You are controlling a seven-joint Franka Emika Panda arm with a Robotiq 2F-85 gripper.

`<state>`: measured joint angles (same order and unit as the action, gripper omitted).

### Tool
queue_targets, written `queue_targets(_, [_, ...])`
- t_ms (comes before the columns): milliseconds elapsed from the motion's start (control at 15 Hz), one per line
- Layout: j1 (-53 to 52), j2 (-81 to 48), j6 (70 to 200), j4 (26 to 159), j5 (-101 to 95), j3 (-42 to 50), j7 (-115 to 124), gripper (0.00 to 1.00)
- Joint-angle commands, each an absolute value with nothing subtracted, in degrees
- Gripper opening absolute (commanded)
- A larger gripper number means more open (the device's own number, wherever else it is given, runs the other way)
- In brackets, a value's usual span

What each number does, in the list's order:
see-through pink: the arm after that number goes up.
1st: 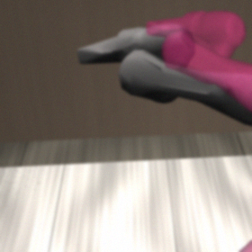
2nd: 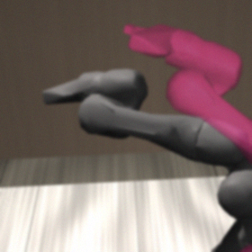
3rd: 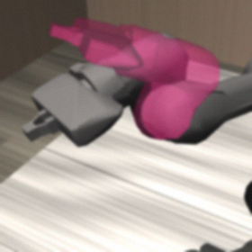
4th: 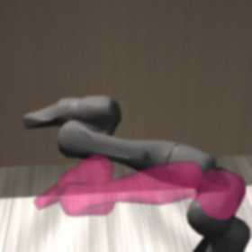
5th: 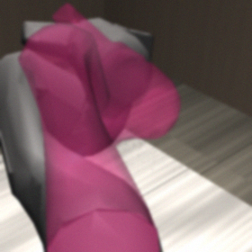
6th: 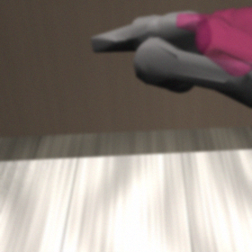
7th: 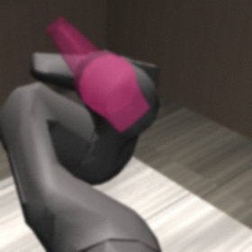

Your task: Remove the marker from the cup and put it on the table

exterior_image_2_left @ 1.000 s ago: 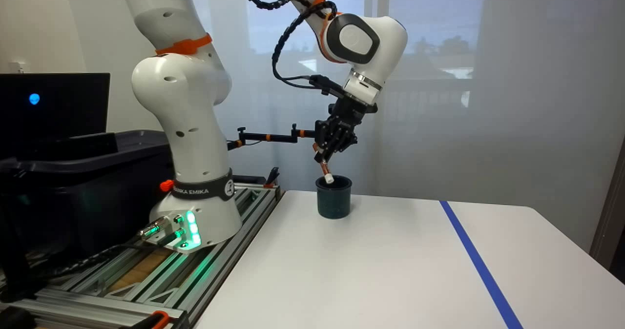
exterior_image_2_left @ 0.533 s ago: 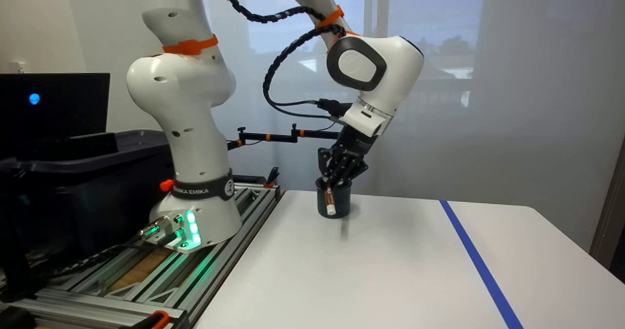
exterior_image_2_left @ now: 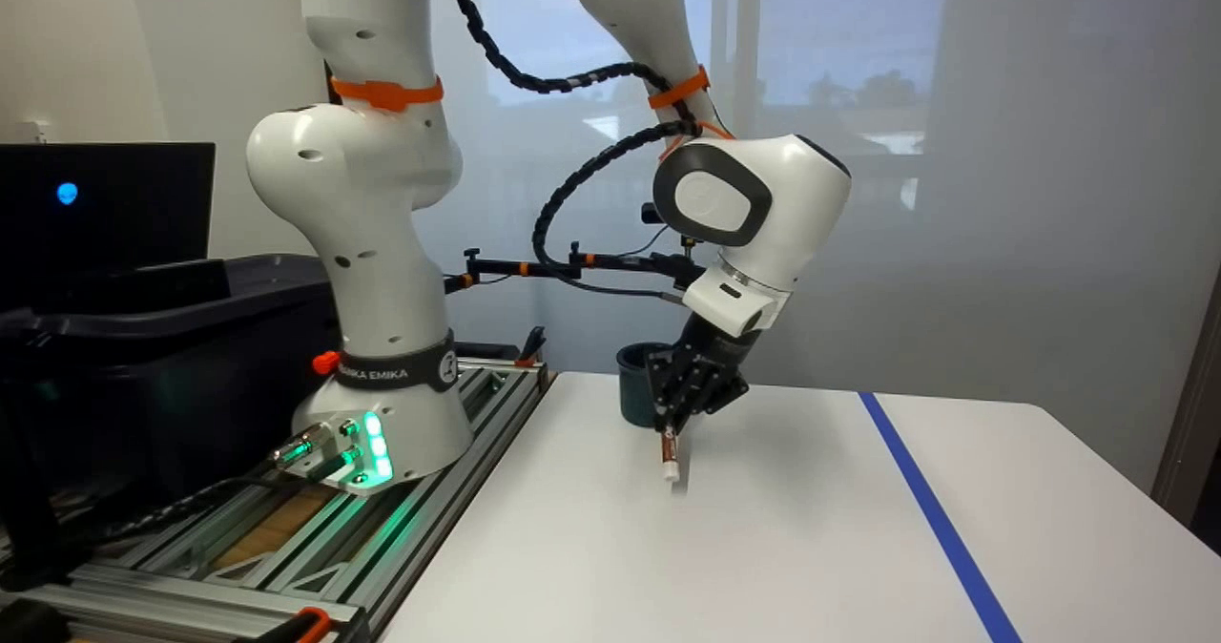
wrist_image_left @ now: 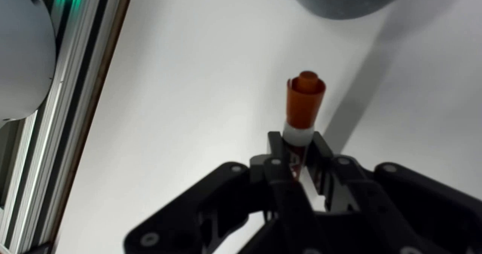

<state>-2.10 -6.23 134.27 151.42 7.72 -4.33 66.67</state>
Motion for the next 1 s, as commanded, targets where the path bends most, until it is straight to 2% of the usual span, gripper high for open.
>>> queue_targets(0, [-3.7, -9.2, 135.0, 149.1, 7.1, -3.2, 69.8, 0.15])
queue_targets(67, [-3.9, -9.5, 134.3, 148.7, 7.0, -3.1, 70.3, 0.45])
queue_targets(133, [-4.1, -9.7, 133.9, 148.4, 6.9, -3.0, 70.6, 0.46])
queue_targets(600, [-5.5, -7.0, 126.0, 147.6, 5.0, -3.2, 70.2, 0.97])
queue_targets(667, [-5.7, -6.6, 123.5, 147.0, 4.6, -3.3, 70.3, 1.00])
queue_targets(933, [-6.8, -5.0, 115.1, 144.6, 1.8, -4.0, 71.1, 1.00])
